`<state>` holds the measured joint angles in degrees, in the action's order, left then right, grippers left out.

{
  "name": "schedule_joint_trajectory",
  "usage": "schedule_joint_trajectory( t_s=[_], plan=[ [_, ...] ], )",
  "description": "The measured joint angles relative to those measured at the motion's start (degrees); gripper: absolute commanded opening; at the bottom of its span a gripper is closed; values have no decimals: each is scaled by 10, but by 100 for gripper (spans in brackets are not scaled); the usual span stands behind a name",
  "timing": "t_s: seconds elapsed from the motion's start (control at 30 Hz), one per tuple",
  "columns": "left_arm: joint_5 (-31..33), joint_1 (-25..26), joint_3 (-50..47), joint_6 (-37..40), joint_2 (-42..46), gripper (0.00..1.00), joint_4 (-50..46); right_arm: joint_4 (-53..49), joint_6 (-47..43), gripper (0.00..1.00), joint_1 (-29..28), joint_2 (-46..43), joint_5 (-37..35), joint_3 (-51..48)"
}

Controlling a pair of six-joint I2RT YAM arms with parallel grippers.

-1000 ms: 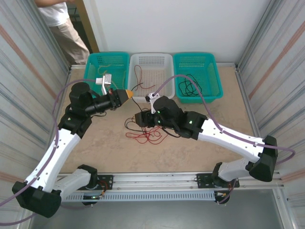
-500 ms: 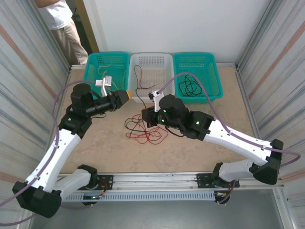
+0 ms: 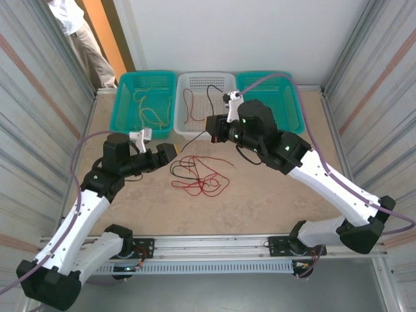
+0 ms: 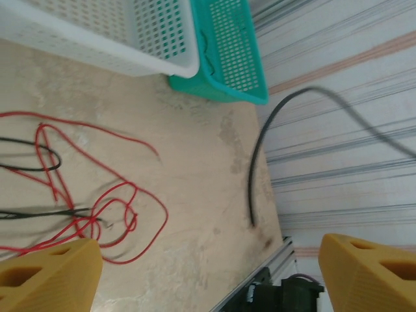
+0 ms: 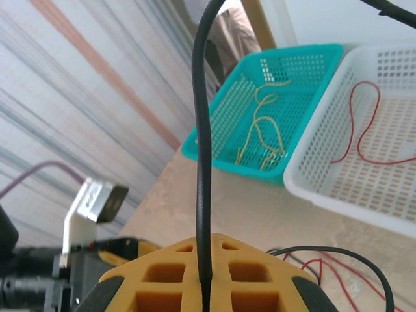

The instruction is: Untangle the cables

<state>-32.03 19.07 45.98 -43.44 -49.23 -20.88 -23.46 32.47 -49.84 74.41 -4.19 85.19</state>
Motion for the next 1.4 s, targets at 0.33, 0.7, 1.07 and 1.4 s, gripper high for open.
schedule_joint_trajectory(
  t_s=[0.33,0.7,1.07,1.4],
  plan=[
    [12,0,-48,2,-4,75,-7,-26,-5,0,86,59,28,84],
    [13,0,-56,8,-38,63,0,-65,-17,4,235,120,45,145],
    [12,0,-73,9,-92,60,16,-157,-1,53,421,386,102,354],
    [13,0,-73,17,-106,58,17,-212,1,56,426,398,101,278]
  ],
)
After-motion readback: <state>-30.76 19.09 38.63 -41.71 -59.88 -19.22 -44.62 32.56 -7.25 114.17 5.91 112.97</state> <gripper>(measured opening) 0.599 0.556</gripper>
